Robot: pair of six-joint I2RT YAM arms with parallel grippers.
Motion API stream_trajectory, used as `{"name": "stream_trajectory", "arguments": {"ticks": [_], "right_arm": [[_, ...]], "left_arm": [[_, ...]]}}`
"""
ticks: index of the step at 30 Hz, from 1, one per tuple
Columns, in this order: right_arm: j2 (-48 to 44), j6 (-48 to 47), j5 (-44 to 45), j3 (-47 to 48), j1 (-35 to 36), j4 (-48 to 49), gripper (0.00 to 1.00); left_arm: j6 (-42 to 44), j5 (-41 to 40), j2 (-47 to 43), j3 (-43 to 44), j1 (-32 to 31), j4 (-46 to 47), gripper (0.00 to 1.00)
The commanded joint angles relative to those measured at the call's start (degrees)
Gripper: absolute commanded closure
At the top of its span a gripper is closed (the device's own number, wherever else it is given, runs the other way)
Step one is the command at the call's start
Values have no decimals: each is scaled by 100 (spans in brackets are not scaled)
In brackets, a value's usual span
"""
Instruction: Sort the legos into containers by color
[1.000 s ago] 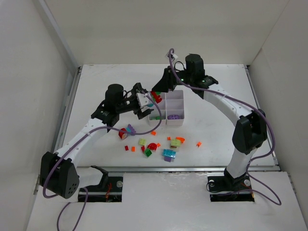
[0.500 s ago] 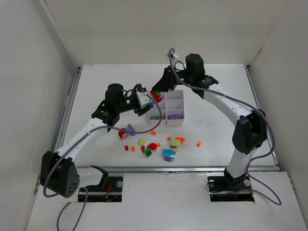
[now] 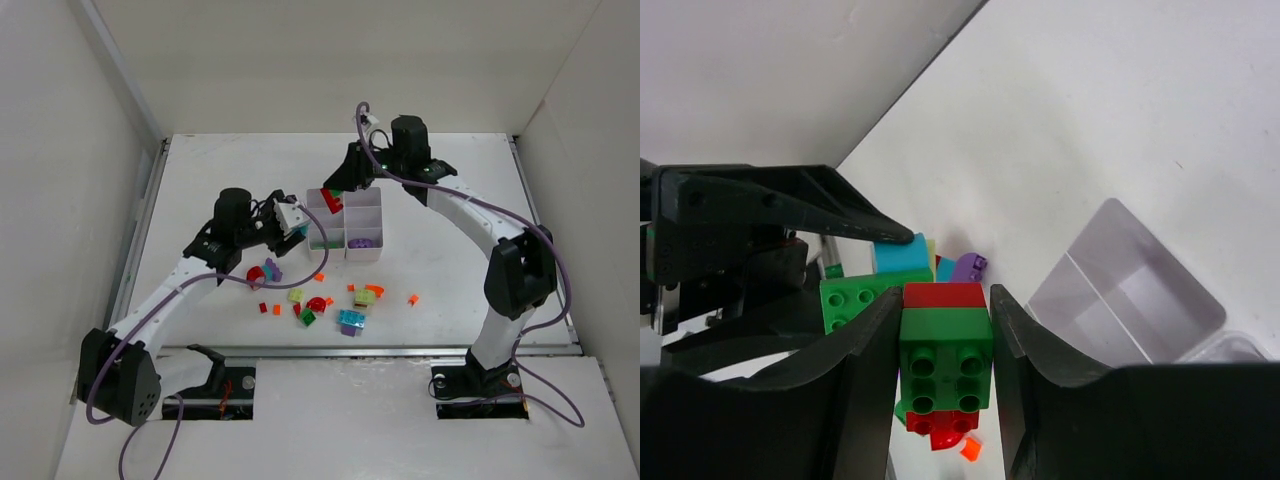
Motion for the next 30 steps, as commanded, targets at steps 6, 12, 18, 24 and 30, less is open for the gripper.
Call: {"name": "stream_trajectory", "arguments": {"ticks": [6, 12, 18, 24, 30], "right_arm": [[-169, -2, 165, -108, -18, 222, 100], [-274, -2, 218, -169, -18, 161, 100], [-274, -2, 218, -222, 34, 108, 100], [-388, -388, 165, -169, 87, 108, 100], [-677, -1126, 165, 6, 140, 108, 100]], "left_arm": [[-51, -488, -342, -613, 22, -240, 100], [1028, -447, -289, -1266, 241, -634, 72], [1233, -322, -228, -1415, 294, -390, 35], [997, -147, -228, -784, 294, -56, 17], [425, 1091, -88, 209, 294, -143, 16]]}}
